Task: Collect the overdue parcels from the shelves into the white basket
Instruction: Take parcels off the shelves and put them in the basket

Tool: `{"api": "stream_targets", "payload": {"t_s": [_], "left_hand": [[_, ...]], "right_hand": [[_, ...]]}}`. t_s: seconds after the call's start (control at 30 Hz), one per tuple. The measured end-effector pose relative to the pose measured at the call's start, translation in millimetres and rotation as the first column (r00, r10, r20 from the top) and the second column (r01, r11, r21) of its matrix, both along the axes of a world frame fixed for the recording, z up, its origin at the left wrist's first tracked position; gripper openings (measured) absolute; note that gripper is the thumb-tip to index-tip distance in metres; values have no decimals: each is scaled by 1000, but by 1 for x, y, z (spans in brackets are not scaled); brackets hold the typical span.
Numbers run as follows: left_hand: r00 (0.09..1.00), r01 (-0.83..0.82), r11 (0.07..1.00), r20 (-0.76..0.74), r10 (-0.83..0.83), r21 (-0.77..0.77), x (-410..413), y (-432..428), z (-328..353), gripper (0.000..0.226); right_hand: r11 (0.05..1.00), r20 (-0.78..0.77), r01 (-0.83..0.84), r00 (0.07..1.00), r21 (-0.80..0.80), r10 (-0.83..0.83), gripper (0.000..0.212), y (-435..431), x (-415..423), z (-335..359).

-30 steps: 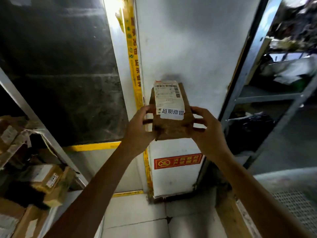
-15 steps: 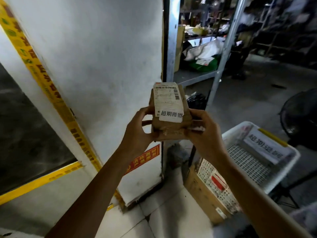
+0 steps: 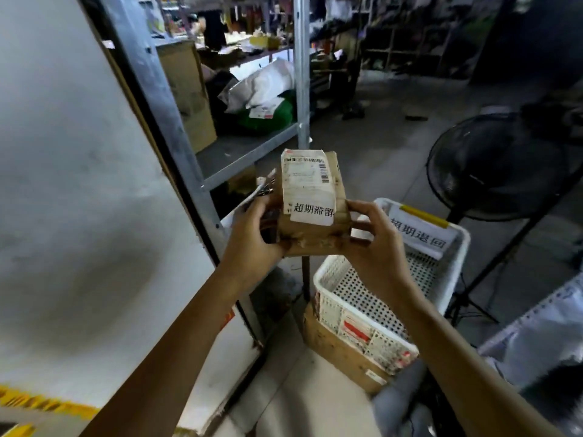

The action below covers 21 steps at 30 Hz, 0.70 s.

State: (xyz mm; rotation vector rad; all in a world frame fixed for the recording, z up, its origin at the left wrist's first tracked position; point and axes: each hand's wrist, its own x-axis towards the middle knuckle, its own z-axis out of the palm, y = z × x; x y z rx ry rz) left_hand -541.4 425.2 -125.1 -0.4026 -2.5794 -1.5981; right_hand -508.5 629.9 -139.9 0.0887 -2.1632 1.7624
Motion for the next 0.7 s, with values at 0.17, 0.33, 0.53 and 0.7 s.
{"api": "stream_targets", "payload": {"t_s": [0.17,0.33,0.53,0.7], "left_hand": [[993,116,993,28,-117,31,-49,43,-10,69],[973,217,975,69,-221,52,-108,80,-33,68],[944,314,948,87,-318,56,-186,124,-63,71],[912,400,916,90,-401,31,-244,157,-83,70]], "right_hand": [[992,45,123,992,-26,-122,58,34,-29,-13],[984,41,180,983,-2,-180,48,64,-56,-27],[954,53,295,953,49,-297,49,96,-112,-53],[916,68,398,914,54,-401,45,114,-156,-68]]}}
